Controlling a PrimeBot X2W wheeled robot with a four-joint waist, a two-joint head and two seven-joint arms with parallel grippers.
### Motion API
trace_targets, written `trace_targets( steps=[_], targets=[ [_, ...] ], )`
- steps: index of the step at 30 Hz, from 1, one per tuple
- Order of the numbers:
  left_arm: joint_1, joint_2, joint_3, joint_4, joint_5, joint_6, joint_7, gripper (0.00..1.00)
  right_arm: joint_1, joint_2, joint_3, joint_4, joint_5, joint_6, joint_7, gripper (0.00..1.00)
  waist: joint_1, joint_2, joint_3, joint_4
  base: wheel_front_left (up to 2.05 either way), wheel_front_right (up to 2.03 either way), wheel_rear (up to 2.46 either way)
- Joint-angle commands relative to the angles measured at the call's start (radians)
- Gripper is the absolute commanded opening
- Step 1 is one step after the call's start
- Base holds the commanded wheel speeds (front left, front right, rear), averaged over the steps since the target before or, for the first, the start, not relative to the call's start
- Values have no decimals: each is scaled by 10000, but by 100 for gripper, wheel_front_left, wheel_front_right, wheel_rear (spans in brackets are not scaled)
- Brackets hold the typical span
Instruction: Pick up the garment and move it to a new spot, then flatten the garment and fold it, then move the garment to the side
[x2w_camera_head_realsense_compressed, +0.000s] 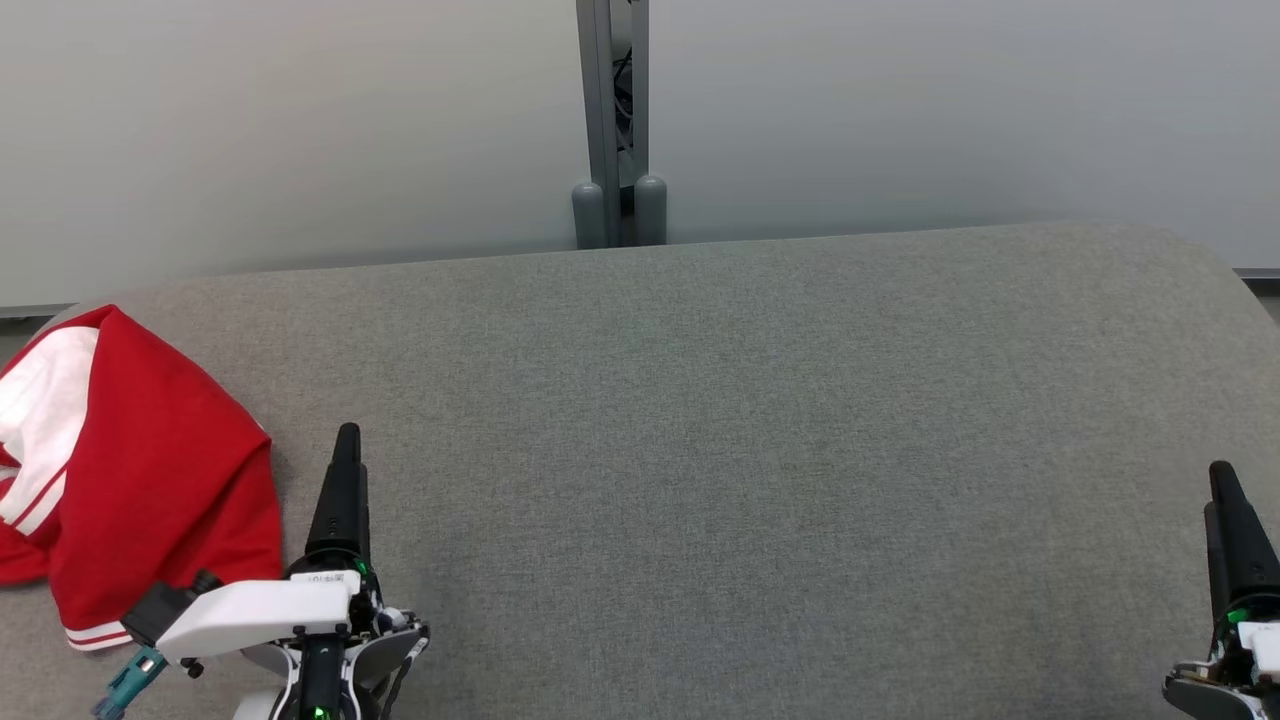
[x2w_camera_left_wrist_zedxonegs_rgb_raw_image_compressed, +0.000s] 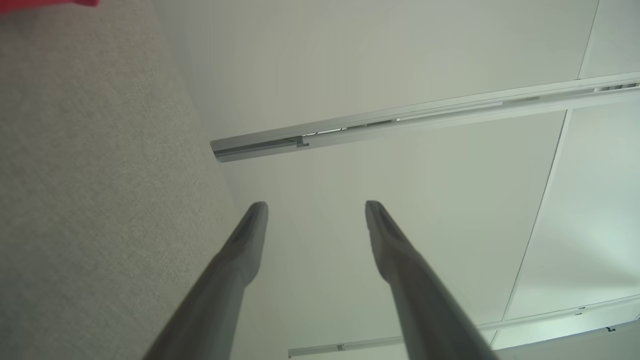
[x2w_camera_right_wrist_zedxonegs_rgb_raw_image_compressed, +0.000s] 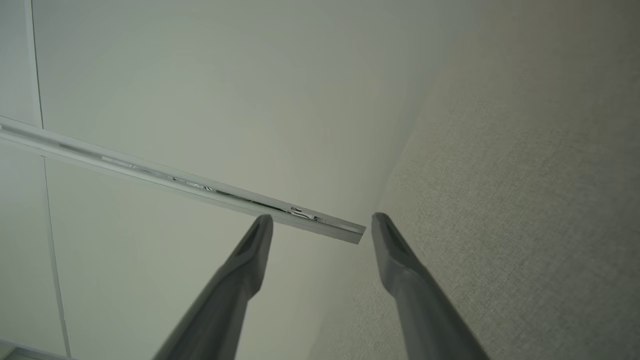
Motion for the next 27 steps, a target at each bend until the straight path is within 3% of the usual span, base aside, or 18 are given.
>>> trace_targets(
  steps=[1, 16, 27],
  targets=[
    [-155, 18, 240, -239, 315, -8, -68, 100, -330, -66, 23, -258, -428, 29, -138, 100, 0, 0, 1, 11, 0, 0, 0],
    [26, 24, 1402, -732, 2018, -11, -336, 100, -914, 98, 1046, -861, -4005, 34, -670, 100, 0, 0, -13, 104, 0, 0, 0],
    [235, 30, 2081, -1319, 3306, -13, -497, 100, -1288, 203, 1918, -1188, -5980, 38, -990, 100, 0, 0, 5, 201, 0, 0, 0]
  ],
)
